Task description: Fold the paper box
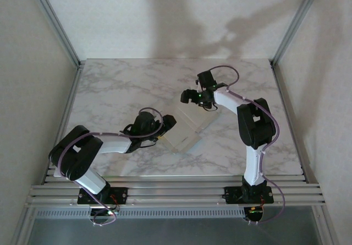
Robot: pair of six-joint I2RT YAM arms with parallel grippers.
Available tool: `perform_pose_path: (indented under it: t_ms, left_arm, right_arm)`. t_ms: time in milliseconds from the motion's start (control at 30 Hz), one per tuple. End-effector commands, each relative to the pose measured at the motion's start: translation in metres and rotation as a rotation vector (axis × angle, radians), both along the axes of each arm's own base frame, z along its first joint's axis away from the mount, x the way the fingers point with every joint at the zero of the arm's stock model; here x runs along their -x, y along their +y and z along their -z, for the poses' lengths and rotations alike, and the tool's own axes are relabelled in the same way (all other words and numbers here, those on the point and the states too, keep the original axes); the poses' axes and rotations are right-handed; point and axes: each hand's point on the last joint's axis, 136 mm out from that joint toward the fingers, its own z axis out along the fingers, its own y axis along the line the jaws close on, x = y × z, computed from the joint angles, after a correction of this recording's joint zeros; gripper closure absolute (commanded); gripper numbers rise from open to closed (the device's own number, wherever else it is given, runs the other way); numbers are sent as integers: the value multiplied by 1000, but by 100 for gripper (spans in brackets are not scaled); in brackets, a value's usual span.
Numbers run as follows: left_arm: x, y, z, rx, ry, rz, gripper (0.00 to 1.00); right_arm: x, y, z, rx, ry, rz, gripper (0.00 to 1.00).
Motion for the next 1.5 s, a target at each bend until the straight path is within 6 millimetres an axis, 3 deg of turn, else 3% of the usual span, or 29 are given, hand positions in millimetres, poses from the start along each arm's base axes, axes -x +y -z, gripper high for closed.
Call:
perform_pose_path:
  t_ms: [0, 233, 333, 500, 633, 800, 900, 1033, 1200, 1333, 1467]
  left_arm:
    - [-5, -5, -4, 1, -21, 21, 1]
    - [-19, 18, 14, -25, -1, -33, 1]
    - [-28, 25, 18, -43, -7, -50, 0]
    - [-55, 20, 24, -73, -18, -56, 1]
    - [-89, 12, 26, -87, -38, -54, 1]
    - [-143, -3, -1, -70, -147, -42, 0]
    - [-157, -3, -32, -67, -214, -42, 0]
    - [-141, 1, -57, -75, -226, -12, 0]
    - [-89, 8, -54, -70, -154, 16, 0]
    - [-49, 6, -41, -31, -74, 26, 0]
    - [-27, -4, -33, 17, -25, 35, 1]
  right_arm:
    - [11, -14, 24, 26, 52, 46, 1]
    - [45, -39, 47, 58, 100, 93, 1]
    - [60, -46, 48, 44, 106, 116, 1]
    - [99, -54, 45, -20, 138, 203, 1]
    - [129, -46, 39, -72, 149, 253, 1]
    - [159, -8, 18, -114, 133, 207, 1]
    - [161, 1, -6, -147, 78, 179, 1]
    - [149, -10, -36, -74, -20, 103, 1]
    - [127, -20, -51, -69, -38, 5, 1]
    - [110, -31, -39, -11, -1, -45, 1]
    - [99, -41, -21, 18, 33, -60, 1]
